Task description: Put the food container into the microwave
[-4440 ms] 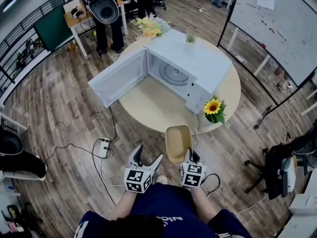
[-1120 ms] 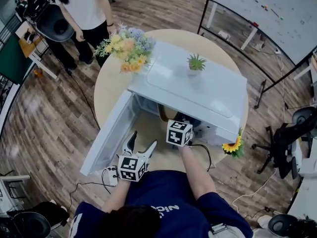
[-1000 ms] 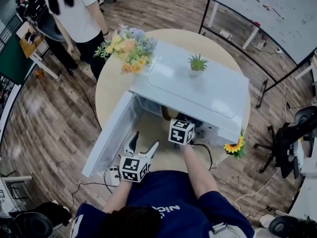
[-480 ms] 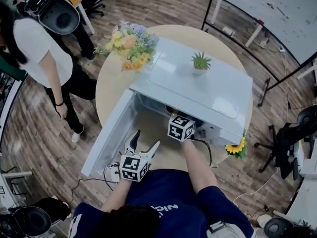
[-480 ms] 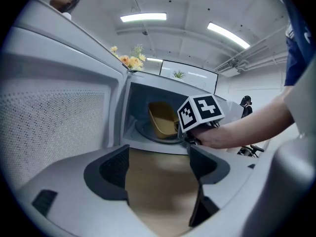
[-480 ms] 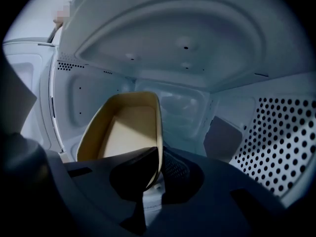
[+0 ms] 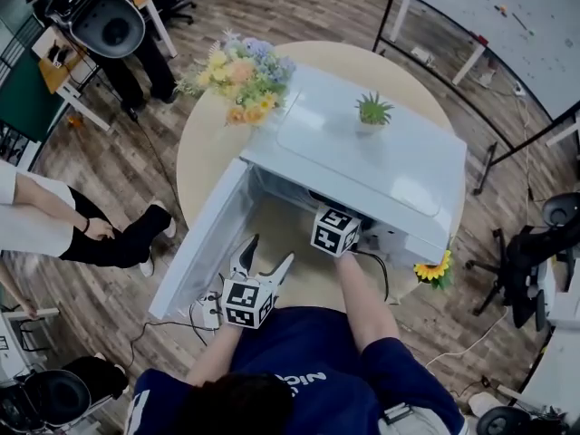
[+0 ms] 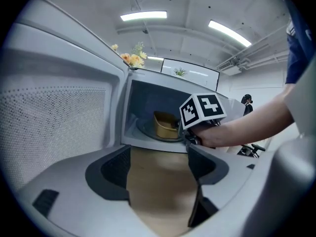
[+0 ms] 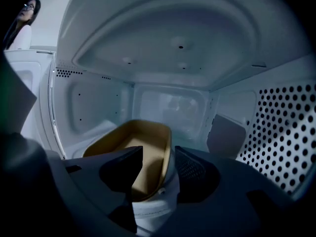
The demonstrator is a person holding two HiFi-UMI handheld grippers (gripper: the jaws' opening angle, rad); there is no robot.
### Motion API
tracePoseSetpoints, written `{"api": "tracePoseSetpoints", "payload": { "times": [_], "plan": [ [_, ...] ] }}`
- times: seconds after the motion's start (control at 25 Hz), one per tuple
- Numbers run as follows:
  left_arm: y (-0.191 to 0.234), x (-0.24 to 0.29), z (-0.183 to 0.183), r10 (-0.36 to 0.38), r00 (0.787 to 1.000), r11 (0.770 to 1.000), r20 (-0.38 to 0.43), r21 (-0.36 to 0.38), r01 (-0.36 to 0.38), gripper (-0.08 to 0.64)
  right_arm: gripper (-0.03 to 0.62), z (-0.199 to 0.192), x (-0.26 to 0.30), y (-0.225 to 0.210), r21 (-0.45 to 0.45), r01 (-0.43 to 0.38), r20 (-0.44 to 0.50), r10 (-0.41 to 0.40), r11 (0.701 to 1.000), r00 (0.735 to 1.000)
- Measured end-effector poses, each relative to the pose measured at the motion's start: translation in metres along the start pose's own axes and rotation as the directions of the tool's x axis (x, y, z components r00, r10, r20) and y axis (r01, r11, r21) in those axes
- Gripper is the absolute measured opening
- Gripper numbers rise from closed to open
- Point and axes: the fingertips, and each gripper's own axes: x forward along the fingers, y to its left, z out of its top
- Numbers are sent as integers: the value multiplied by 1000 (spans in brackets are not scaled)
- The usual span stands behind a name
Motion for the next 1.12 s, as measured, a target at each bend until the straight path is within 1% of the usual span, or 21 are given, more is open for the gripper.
{"api": "tracePoseSetpoints", "payload": {
  "times": [0.04,0.12,0.16,0.28,0.44,0.64,0.84,0.96,1.12],
  "plan": [
    [-1,1,0,-4,1000,1000,2,-3,4,365,226,2,-1,1,8,-12,9,12,1000,1000],
    [-2,1,1,-9,1000,1000,4,-7,9,365,291,4,-3,4,27,-42,25,41,999,999],
    [-2,1,1,-10,1000,1000,6,-9,10,365,313,6,-6,6,35,-55,34,54,998,998],
    [0,2,3,-9,1000,1000,16,-14,10,365,342,15,-13,10,33,-85,58,83,996,995],
    [0,2,4,-7,1000,1000,28,-20,8,365,365,18,-25,16,32,-132,68,130,991,989],
    [-5,1,6,-12,999,1000,45,-19,13,366,377,22,-52,24,33,-190,91,186,981,978],
    [-10,-5,9,-18,998,1000,59,-13,19,365,379,26,-81,30,12,-234,119,231,972,966],
    [-11,-9,9,-19,997,1000,71,-11,20,366,379,21,-96,29,5,-257,122,255,966,959],
    [-12,-15,10,-16,996,1000,85,-10,17,366,374,19,-121,27,-26,-294,142,295,955,945]
  ]
}}
